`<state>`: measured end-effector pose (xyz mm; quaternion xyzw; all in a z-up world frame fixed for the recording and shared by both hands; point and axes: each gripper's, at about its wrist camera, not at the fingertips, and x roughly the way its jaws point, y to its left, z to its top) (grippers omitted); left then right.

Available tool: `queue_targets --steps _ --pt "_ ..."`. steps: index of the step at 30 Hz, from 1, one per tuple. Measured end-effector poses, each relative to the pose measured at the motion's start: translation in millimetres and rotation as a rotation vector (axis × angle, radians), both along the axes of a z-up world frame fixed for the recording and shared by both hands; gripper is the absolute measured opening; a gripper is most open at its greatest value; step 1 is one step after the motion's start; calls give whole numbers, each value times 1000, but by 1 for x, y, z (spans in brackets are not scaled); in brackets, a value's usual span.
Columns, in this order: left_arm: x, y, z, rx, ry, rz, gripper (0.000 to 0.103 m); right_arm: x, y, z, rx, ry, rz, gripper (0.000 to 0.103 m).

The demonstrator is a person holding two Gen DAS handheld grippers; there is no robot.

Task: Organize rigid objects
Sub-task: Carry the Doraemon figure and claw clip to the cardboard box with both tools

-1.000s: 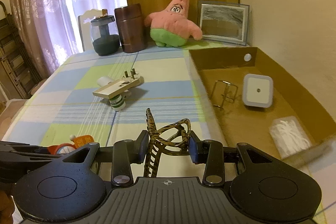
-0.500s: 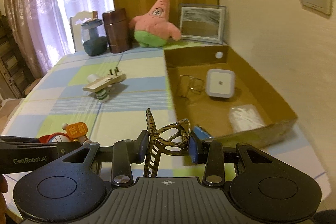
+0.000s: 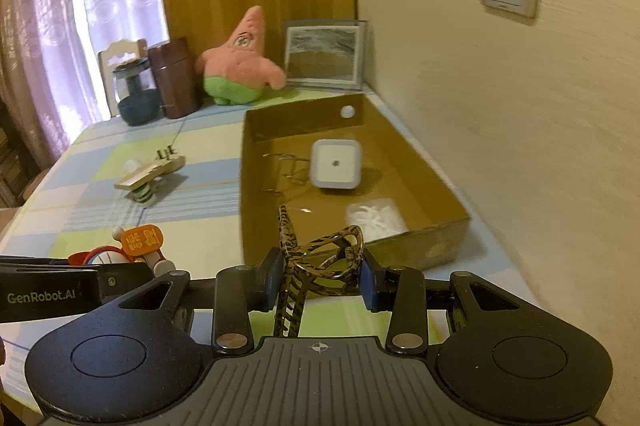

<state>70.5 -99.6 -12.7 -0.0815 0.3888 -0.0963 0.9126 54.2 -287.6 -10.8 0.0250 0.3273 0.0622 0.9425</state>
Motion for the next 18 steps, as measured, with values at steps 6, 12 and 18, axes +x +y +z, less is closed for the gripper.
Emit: queue_targets --steps 6,12,18 --pt "5 -22 7 -11 -7 -29 41 4 -25 12 24 -11 -44 36" --pt "15 -38 12 -14 -10 -45 41 15 -45 27 48 -20 -59 36" --pt "24 -50 15 -13 -11 -52 41 25 -59 36 60 -24 -58 36"
